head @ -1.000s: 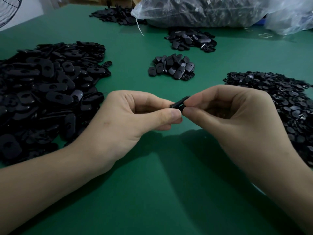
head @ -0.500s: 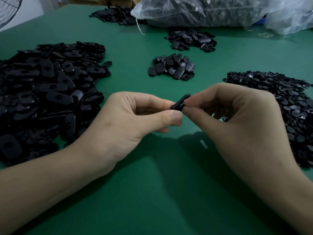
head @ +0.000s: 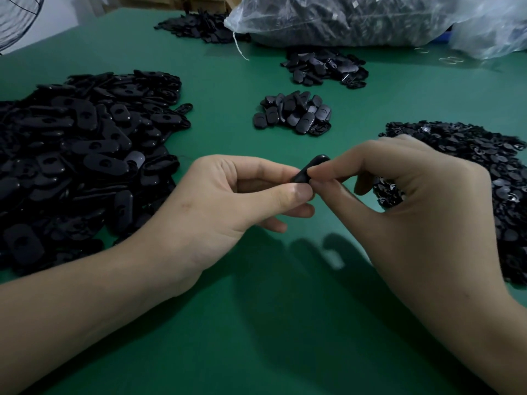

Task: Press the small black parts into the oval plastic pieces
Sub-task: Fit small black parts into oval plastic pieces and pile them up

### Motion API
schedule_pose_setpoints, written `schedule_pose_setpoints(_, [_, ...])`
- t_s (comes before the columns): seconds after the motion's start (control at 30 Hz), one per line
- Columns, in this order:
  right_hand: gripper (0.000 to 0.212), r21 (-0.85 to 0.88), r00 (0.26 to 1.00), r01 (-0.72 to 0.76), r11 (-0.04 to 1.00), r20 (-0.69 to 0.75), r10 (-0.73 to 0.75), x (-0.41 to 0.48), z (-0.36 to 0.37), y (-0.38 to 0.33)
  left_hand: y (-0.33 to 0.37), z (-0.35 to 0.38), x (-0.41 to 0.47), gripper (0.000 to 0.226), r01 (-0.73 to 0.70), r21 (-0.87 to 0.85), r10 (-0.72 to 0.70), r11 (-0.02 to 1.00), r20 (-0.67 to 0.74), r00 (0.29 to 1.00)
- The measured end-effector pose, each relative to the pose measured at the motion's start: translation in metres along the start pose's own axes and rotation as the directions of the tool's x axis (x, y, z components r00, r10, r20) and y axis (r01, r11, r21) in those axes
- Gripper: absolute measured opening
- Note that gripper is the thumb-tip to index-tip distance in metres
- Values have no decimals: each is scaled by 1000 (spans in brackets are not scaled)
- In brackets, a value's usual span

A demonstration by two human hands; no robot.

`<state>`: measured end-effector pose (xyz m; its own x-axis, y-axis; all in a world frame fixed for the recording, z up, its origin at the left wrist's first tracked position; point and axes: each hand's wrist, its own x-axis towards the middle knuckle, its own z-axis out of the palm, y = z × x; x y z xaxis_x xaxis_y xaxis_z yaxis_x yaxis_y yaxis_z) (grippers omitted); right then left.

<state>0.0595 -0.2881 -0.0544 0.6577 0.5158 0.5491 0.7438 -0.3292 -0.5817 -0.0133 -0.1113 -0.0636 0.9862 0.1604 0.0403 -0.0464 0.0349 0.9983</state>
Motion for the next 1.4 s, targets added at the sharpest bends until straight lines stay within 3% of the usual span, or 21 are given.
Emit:
schedule_pose_setpoints(0.2, [2,-56,999,47,997,-21,-48,-1,-3,3,3,-3,0,27,34,-36,-33,999,30,999])
schedule_pose_setpoints(0.3, [14,-93,999,46,995,-21,-48,-4,-2,0,4,-5,2,27,50,-70,-48,996,37,998])
schedule_pose_setpoints(0.57, [19,29,999,-8,1000,47,7,-5,0,-3,6,-8,5,28,83,-87,-80,993,33,996])
schedule_pose_setpoints(0.77, [26,196,995,-58,979,86,41,-5,0,-4,2,-6,4,21,13,-67,-13,998,-2,1000])
schedule_pose_setpoints(0.83, [27,394,987,-156,906,90,131,-6,1,-6,1,-4,3,20,-44,-47,43,998,-25,999])
schedule_pose_setpoints(0.9, [23,590,952,-302,748,149,267,-6,4,-8,-1,-1,1,18,-125,-1,125,992,-51,991])
schedule_pose_setpoints(1.0, [16,726,876,-470,502,313,368,-7,8,-11,-2,2,1,13,-242,59,246,969,-81,966])
schedule_pose_setpoints(1.07, [10,764,853,-506,401,371,368,-8,8,-13,-3,2,1,12,-289,88,296,953,-80,952])
schedule_pose_setpoints(1.3, [7,808,832,-533,252,445,332,-7,9,-8,-3,1,0,15,-398,293,433,869,-64,899])
schedule_pose_setpoints(1.4, [8,807,822,-548,220,471,322,-7,11,-6,-1,0,-2,15,-430,448,504,784,-55,862])
